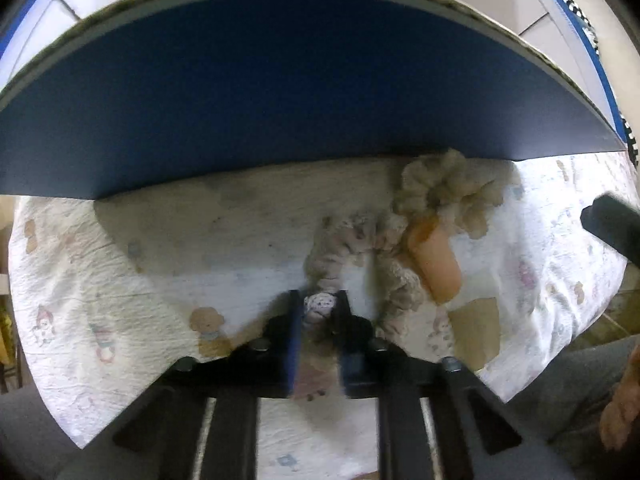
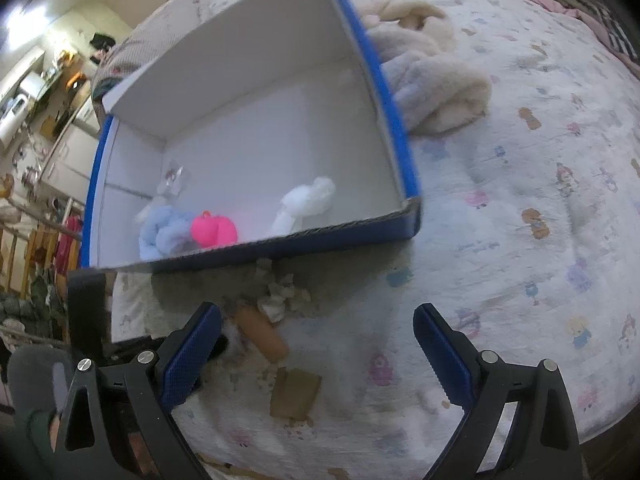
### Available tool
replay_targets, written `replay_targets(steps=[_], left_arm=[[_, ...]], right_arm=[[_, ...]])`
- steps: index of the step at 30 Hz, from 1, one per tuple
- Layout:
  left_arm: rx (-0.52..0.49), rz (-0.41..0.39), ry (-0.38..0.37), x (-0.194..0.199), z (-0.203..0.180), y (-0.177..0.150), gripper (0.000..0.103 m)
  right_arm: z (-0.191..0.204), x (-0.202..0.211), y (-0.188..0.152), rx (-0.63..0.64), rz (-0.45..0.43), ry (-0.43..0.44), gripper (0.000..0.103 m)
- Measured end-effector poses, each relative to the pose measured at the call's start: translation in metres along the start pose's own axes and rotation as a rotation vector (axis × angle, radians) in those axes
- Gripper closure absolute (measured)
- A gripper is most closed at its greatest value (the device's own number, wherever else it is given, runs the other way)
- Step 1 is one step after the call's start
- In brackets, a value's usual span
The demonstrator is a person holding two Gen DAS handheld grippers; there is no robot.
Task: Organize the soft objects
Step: 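Grasp the beige lace scrunchie with the left tool while the right tool grasps the brown cardboard piece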
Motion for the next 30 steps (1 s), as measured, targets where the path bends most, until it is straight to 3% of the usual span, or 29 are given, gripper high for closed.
replay_targets(steps=[4,9,10,11,13,16,19,26,30], left_arm=[[0.021,0.003,0.006,0.004,0.010,-0.001,0.093],[0.077,-0.065,0.108,0.022,0.052,0.008,0.093],[0.091,-0.078,0.124,0.025,0.059,0.009,0.093],[0.105,-0.090,0.138,0.029,0.066,0.009,0.093],[0.127,-0.108,0.150,0.034,0.077,0.010,0.093],[0.140,-0.123,0.146,0.042,0.084,0.008,0.093],[0.121,-0.158,0.148,0.056,0.088,0.006,0.093],[0.125,-0.204,0.132,0.098,0.079,-0.009,0.093],[0.110,-0.217,0.170,0.122,0.078,-0.018,0.093]], right_arm=[[0.018,-0.020,-0.021,0.125,0.117,-0.001,0.000],[0.038,-0.043,-0.058,0.296,0.268,-0.023,0.000],[0.041,-0.047,-0.063,0.322,0.286,-0.031,0.003],[0.043,-0.051,-0.068,0.348,0.306,-0.037,0.016],[0.046,-0.058,-0.074,0.385,0.332,-0.058,0.031],[0.049,-0.059,-0.074,0.438,0.317,-0.089,0.071],[0.054,-0.052,-0.070,0.452,0.284,-0.075,0.088],[0.061,-0.024,-0.061,0.432,0.206,-0.019,0.089],[0.067,-0.002,-0.048,0.402,0.128,0.018,0.089]])
Point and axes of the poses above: each gripper's, at about its wrist camera, not at the fingertips, and x roughly against the way its jaws point, z to its left, y to its top, the point moved 4 cm from there along -x, roughly the way its jaws point, and after that the axes turned 12 degrees about -z, right-handed, at the moved point
